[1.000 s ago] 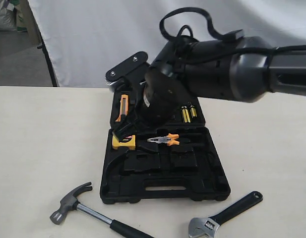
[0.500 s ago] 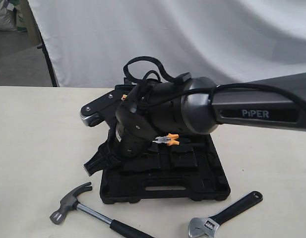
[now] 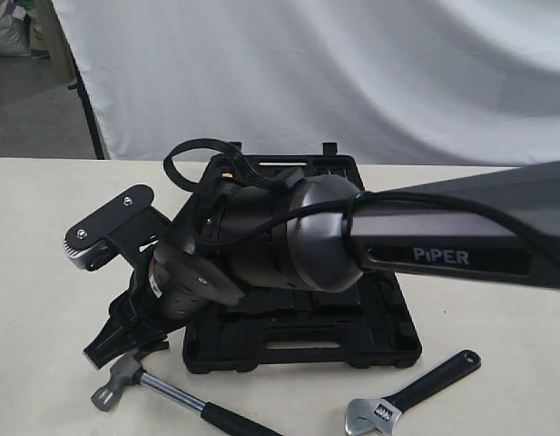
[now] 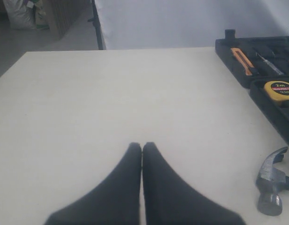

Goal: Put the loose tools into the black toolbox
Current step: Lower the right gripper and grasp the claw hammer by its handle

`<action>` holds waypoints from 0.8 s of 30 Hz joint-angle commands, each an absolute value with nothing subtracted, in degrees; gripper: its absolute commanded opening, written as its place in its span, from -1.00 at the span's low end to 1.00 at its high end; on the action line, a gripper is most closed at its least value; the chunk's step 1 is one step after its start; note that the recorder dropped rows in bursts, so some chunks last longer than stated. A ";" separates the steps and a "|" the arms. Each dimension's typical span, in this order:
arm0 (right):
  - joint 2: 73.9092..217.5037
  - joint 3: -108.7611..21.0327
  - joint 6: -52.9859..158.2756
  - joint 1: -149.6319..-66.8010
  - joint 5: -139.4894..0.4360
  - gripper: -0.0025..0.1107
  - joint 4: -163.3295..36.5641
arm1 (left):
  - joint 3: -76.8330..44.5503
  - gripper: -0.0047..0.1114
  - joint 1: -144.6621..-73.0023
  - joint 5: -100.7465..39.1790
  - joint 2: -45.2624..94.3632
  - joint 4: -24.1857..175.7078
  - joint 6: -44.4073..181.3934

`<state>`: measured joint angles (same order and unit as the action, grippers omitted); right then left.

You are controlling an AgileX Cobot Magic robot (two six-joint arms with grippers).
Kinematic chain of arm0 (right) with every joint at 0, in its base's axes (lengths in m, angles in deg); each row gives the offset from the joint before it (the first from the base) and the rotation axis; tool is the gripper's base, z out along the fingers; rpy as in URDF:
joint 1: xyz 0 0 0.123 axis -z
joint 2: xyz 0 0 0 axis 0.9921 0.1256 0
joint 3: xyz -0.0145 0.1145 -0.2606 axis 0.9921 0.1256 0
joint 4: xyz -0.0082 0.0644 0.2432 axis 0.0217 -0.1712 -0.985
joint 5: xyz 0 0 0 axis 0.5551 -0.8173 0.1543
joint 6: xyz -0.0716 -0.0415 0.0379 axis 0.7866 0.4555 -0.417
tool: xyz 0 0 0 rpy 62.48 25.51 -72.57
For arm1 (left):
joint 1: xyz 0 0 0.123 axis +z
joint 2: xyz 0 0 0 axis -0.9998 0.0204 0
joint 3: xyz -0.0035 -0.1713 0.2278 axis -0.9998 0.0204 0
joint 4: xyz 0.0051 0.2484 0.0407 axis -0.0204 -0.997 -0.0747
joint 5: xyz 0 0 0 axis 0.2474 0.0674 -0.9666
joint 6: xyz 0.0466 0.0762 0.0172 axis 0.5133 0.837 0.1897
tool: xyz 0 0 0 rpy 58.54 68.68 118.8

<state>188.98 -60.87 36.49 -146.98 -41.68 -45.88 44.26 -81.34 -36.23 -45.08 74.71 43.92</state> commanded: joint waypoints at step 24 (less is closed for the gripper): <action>196.53 -60.75 37.03 -149.67 -39.56 -0.04 -49.96 | 44.11 -0.91 -79.89 -35.82 -45.26 74.46 43.65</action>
